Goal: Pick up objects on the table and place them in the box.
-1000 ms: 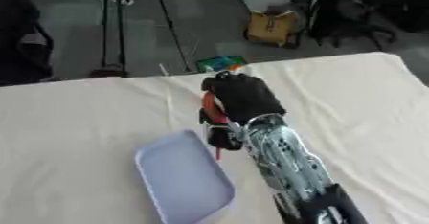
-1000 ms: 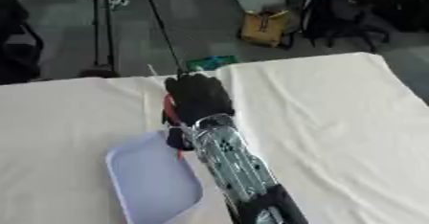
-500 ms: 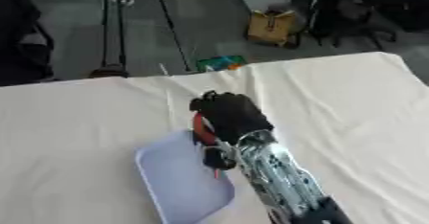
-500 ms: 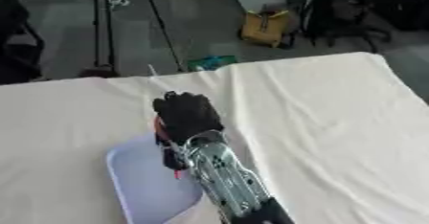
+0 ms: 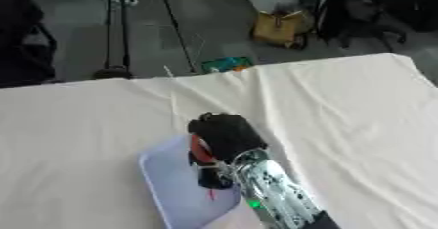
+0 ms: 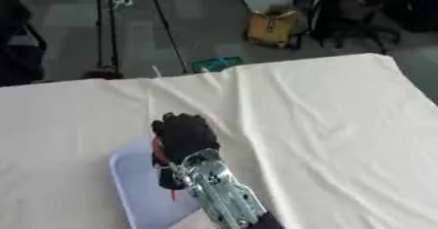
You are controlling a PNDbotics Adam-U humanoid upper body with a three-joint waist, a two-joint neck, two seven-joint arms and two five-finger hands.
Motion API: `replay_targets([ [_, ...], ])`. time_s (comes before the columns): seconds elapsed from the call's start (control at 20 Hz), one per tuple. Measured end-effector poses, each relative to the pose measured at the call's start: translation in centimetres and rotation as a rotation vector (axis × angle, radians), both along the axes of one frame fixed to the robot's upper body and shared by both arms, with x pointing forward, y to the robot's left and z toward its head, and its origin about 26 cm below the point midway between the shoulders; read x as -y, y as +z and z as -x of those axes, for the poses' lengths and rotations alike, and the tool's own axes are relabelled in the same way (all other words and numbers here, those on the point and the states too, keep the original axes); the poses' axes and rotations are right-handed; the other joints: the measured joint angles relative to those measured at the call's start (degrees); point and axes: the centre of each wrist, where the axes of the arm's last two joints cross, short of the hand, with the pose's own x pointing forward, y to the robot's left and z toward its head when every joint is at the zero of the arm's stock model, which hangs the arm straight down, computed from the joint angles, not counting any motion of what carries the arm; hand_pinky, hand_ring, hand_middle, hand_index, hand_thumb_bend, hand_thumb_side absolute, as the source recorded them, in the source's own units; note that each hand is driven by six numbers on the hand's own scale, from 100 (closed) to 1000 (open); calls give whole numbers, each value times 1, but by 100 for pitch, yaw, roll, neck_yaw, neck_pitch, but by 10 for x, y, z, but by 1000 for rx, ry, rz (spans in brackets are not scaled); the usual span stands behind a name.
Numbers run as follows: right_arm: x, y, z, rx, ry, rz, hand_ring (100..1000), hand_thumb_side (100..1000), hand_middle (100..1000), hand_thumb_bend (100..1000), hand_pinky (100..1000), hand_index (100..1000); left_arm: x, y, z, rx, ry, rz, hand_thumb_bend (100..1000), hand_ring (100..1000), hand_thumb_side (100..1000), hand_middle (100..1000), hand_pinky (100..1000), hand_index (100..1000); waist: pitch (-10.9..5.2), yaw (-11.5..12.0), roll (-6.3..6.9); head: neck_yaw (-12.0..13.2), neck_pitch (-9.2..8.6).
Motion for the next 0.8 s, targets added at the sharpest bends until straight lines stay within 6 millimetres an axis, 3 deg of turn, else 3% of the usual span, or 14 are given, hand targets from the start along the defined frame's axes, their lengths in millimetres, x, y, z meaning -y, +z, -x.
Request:
replay_targets([
  [0.15,-2,-6,-1,-18,10,11,457,372,639,100,439,872,0,0,0,1,1,2,100,815,918,868,721,774,0,28,-1,-4,0],
  [0.25,-4,-9,-2,-25,22,15,471,480,655,100,462,879,0,0,0,3,1,3,100,816,922,869,721,774,0,28,-2,-6,0],
  [0.3,-4,-9,-2,-30,29,15,471,480,655,100,462,879,0,0,0,3,2,3,100,816,922,869,721,774,0,28,-2,-7,0],
  [0.35,-4,-10,-2,-35,36,14,478,564,661,100,473,884,0,0,0,4,2,3,100,816,922,869,722,774,0,28,-2,-7,0],
  [0.45,-5,-10,-2,-43,55,15,478,564,661,100,473,884,0,0,0,4,2,4,100,816,922,869,722,774,0,28,-2,-8,0],
  [0.5,-5,-10,-1,-48,63,15,509,809,685,100,505,902,0,0,0,5,3,5,100,816,922,868,722,774,0,29,-3,-9,0],
  [0.55,-6,-11,-1,-54,74,17,509,809,685,100,505,902,0,0,0,5,3,5,100,816,922,868,722,774,0,30,-3,-10,0],
  [0.6,-6,-11,-1,-61,87,19,549,931,713,158,548,924,0,0,0,6,3,5,100,816,921,868,722,774,0,30,-3,-10,0],
  [0.8,-7,-12,-1,-84,135,30,629,993,756,235,611,961,0,0,0,6,3,6,100,816,921,868,722,774,0,30,-4,-12,-1],
])
